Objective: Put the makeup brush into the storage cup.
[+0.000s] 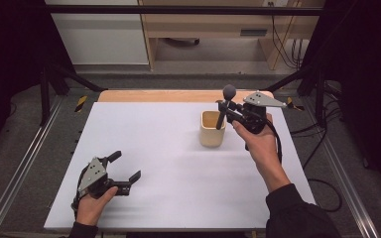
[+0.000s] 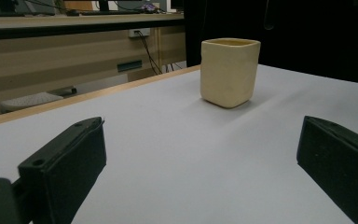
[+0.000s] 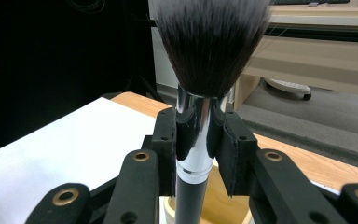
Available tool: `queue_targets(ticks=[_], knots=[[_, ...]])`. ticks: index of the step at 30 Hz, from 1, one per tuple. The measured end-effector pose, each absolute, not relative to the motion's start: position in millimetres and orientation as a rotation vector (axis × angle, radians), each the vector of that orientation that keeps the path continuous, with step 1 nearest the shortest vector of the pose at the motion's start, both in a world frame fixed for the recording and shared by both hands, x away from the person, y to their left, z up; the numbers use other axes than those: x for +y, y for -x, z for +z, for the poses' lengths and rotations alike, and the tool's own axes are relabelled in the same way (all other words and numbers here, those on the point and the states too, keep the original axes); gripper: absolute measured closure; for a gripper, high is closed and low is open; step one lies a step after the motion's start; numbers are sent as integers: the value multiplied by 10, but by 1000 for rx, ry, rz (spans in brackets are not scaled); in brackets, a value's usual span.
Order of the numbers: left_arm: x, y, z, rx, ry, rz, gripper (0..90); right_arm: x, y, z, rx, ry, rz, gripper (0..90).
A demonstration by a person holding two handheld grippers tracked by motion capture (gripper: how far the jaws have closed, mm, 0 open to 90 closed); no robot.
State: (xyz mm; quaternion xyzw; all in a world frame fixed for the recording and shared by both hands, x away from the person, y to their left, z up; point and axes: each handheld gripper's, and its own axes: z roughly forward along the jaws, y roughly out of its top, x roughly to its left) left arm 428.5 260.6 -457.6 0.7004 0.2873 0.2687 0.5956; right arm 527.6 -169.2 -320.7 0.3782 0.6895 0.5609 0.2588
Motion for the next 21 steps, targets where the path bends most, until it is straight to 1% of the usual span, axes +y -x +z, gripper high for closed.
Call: queue_targets(ticks=[21], knots=[[2602, -4286, -4567, 658, -1619, 624, 11, -1714, -5374, -3178, 1820, -1045, 1515, 705]])
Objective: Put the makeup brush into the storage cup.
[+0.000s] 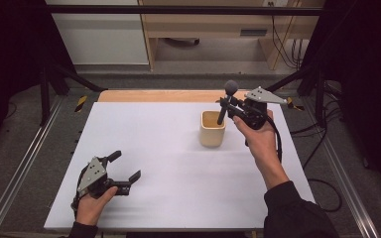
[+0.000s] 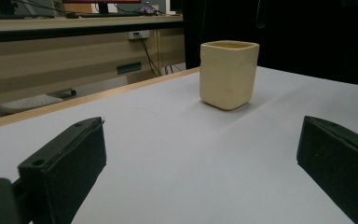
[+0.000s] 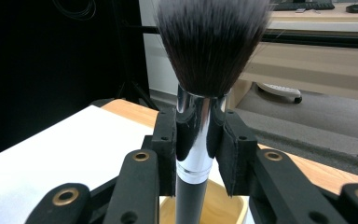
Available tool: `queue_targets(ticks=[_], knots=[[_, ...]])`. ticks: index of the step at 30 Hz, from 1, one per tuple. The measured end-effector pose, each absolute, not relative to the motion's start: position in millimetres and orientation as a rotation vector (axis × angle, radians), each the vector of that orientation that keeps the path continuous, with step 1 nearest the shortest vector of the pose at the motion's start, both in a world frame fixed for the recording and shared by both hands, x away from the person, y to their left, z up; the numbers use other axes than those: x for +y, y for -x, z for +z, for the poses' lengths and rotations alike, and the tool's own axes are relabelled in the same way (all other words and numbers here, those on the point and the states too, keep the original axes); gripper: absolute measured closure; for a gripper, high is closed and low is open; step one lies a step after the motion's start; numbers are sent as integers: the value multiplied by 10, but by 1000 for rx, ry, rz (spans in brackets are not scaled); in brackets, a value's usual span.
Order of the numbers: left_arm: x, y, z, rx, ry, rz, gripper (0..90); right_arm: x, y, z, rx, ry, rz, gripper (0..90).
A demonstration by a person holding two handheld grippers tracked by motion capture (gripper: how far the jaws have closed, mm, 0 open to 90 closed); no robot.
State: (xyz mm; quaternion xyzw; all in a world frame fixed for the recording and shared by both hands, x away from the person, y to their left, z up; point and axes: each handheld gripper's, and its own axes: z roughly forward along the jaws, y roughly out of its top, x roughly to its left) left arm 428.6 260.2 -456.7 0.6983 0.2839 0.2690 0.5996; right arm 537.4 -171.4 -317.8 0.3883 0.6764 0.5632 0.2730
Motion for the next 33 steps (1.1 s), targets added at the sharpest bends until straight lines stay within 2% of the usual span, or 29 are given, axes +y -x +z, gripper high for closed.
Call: queue_targets(ticks=[33], knots=[[2566, -4265, -4554, 636, -1608, 632, 10, -1643, -5442, -3253, 1812, -1039, 1465, 705]])
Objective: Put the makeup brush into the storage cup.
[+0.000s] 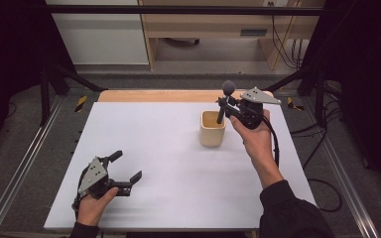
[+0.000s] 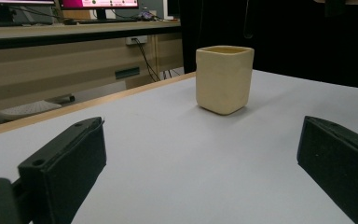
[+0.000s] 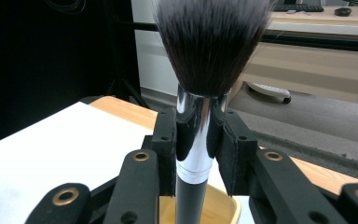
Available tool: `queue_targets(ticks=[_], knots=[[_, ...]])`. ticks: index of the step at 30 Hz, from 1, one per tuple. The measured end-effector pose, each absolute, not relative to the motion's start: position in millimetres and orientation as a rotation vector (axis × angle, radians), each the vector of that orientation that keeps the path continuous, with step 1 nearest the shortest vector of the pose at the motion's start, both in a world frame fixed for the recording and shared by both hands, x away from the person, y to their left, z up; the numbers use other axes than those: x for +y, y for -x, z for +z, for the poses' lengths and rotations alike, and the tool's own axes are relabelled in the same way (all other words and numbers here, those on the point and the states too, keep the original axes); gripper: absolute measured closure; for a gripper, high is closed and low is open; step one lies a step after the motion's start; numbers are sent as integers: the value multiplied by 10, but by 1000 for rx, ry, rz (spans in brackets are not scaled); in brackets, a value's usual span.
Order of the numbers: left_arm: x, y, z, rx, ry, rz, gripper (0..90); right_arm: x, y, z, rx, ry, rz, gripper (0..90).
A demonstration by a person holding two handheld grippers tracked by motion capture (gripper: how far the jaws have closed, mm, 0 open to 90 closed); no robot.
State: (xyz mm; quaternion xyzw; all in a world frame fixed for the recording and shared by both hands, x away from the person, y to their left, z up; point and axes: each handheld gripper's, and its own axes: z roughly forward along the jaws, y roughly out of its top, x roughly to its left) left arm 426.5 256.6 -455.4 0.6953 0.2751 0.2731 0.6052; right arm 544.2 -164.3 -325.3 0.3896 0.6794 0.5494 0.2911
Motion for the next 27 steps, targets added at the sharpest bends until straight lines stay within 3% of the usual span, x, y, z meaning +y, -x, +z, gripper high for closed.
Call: queue_targets(ticks=[27], knots=[[2563, -4268, -4559, 633, -1610, 628, 10, -1599, -5500, -3327, 1811, -1049, 1453, 705]])
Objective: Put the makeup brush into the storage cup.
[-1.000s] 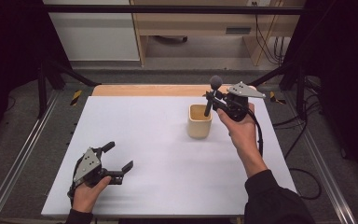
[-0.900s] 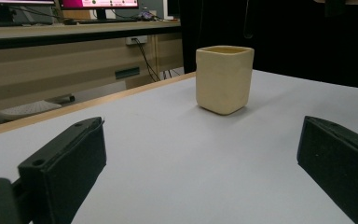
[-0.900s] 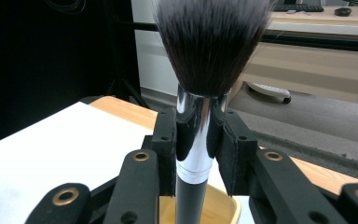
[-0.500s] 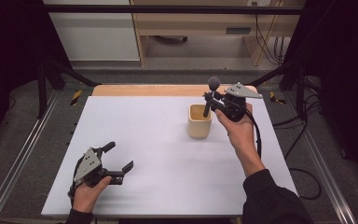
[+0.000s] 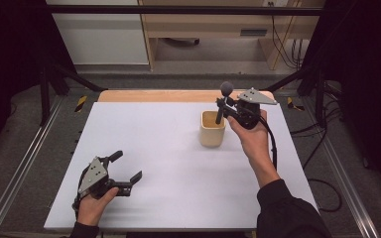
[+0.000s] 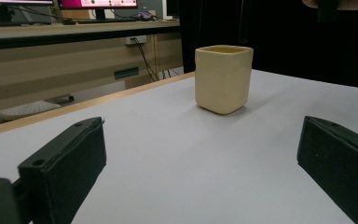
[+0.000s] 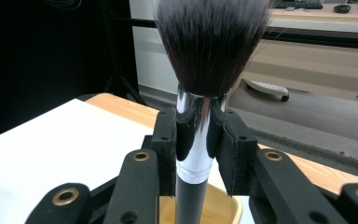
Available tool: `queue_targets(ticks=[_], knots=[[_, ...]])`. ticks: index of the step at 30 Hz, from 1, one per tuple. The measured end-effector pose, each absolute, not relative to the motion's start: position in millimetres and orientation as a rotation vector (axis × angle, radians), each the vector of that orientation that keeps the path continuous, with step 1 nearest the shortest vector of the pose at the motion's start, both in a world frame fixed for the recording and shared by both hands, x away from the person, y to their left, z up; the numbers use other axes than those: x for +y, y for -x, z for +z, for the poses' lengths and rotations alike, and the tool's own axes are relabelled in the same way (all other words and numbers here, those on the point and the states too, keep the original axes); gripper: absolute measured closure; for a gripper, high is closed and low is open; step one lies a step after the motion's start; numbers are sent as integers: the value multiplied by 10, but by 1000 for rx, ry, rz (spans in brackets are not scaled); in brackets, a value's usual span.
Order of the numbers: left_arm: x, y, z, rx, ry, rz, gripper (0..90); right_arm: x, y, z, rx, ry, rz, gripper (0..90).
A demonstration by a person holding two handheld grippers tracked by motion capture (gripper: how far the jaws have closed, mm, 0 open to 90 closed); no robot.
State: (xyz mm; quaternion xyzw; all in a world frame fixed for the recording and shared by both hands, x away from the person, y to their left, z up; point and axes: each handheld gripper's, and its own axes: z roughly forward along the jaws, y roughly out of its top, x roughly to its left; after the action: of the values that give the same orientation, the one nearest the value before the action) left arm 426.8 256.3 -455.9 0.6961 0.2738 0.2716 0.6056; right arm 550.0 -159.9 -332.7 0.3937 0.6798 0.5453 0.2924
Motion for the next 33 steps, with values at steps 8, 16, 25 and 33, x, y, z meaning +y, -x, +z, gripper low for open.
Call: queue_targets(ticks=[8, 16, 25, 33], knots=[[2563, -4262, -4553, 633, -1612, 629, 10, -1585, -5528, -3380, 1823, -1050, 1438, 705], [2563, -4266, -4555, 631, -1613, 628, 10, -1569, -5550, -3413, 1829, -1053, 1426, 705], [2564, -4266, -4557, 630, -1614, 627, 10, -1546, -5583, -3479, 1839, -1053, 1422, 705], [2568, -4265, -4553, 629, -1613, 629, 10, -1536, -5595, -3512, 1846, -1061, 1417, 705]])
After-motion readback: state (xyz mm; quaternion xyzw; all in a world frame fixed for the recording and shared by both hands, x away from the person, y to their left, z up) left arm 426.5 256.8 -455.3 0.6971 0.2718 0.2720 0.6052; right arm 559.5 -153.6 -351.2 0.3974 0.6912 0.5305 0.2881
